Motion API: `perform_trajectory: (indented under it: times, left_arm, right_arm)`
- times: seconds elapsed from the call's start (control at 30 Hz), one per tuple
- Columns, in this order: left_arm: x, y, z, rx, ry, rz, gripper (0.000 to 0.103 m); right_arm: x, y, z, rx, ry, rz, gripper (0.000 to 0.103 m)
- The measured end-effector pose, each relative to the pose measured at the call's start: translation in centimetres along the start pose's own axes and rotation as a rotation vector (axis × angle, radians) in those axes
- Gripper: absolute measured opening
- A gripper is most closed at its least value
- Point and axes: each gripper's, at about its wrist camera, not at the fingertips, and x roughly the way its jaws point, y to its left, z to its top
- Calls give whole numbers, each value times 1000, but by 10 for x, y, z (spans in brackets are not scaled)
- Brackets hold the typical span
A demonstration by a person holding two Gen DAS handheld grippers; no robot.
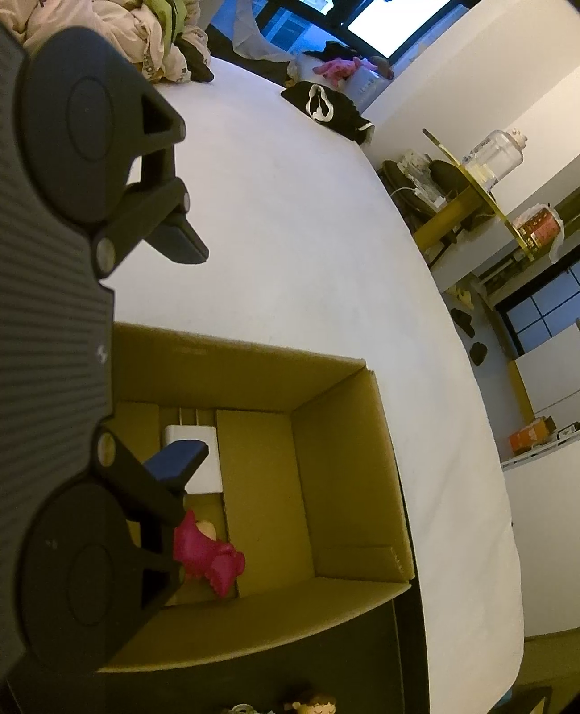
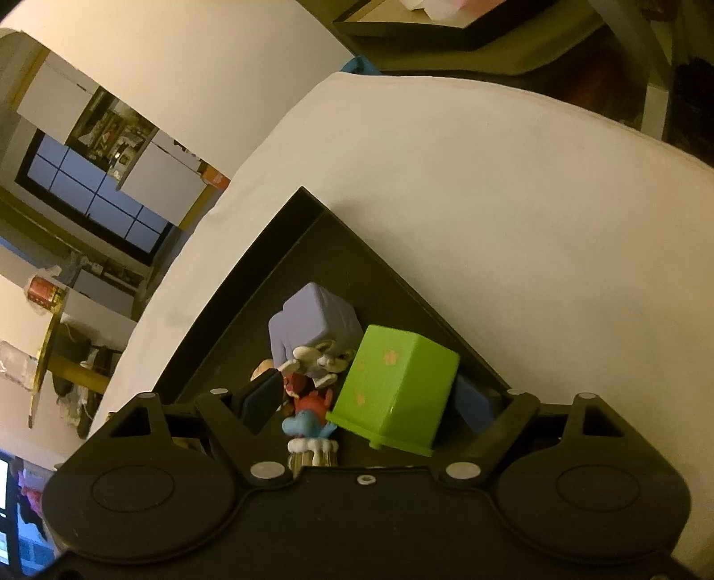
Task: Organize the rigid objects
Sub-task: 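Move the right gripper to the green cube and close on it, then lift the green cube with the right gripper and release it inside the box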
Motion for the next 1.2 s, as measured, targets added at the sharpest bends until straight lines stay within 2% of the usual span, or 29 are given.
perform_trajectory:
  times: [0.03, 0.07, 0.1, 0.13, 0.17, 0.37, 0.77, 1.2]
  left_arm:
    - [-1, -2, 0, 2, -1, -2, 85]
    - [-1, -3, 0, 5, -3, -3, 85]
    - [-1, -4, 0, 8, -5, -2, 85]
    - [-2, -4, 0, 9, -6, -3, 85]
    - [-2, -4, 0, 7, -6, -5, 85]
    - [-5, 0, -4, -3, -6, -11, 85]
    - [-7, 22, -11, -50, 11, -63, 85]
    - [-7, 44, -19, -87, 6, -127, 85]
  right_arm:
    - [0, 1, 0, -10, 1, -3, 82]
    - [0, 2, -1, -23, 3, -6, 71]
    - [1, 3, -2, -38, 6, -13, 66]
    - [0, 3, -1, -52, 3, -34, 52]
    - [0, 1, -1, -51, 2, -24, 49]
    - [-5, 1, -1, -53, 18, 13, 49]
    - [-30, 14, 1, -89, -26, 56, 49]
    - [-52, 55, -2, -227, -61, 56, 49]
